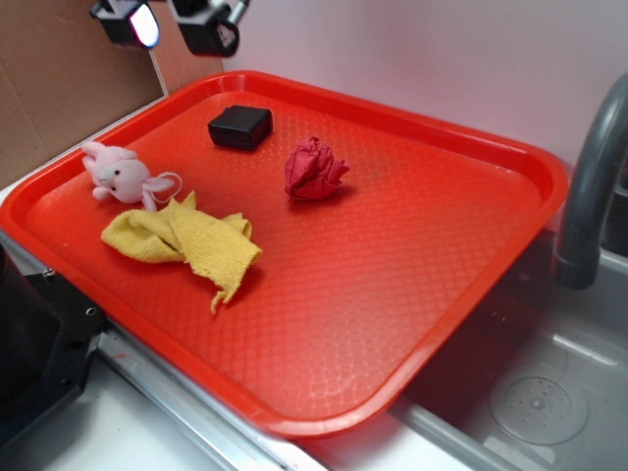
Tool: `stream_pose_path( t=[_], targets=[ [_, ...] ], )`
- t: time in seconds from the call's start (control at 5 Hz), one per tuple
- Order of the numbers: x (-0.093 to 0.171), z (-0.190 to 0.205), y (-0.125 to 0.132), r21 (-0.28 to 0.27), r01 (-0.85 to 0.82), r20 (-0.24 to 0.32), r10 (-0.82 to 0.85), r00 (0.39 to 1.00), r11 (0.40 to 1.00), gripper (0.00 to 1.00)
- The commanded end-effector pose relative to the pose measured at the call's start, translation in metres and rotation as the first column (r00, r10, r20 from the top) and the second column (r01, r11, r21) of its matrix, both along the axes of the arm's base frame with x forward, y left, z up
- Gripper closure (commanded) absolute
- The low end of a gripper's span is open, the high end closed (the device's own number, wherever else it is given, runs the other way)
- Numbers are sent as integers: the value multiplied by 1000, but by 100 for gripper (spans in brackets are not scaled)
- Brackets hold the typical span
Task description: Grab the black box.
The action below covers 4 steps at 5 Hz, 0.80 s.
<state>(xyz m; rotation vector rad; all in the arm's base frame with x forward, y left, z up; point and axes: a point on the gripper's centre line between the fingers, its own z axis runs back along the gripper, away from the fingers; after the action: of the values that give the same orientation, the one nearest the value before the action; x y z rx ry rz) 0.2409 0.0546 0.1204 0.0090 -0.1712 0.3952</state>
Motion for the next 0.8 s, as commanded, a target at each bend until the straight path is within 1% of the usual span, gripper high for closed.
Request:
stream_pose_path(
  t=[0.0, 0.2, 0.4, 0.6],
  targets=[
    [46, -27, 26, 58, -49, 53, 46, 998, 997, 0],
    [58, -44, 31, 57, -48, 33, 46, 998, 997, 0],
    [63, -58, 31, 61, -41, 11, 41, 999, 997, 0],
    [61, -72, 32, 60, -30, -17, 31, 999, 998, 0]
  ],
)
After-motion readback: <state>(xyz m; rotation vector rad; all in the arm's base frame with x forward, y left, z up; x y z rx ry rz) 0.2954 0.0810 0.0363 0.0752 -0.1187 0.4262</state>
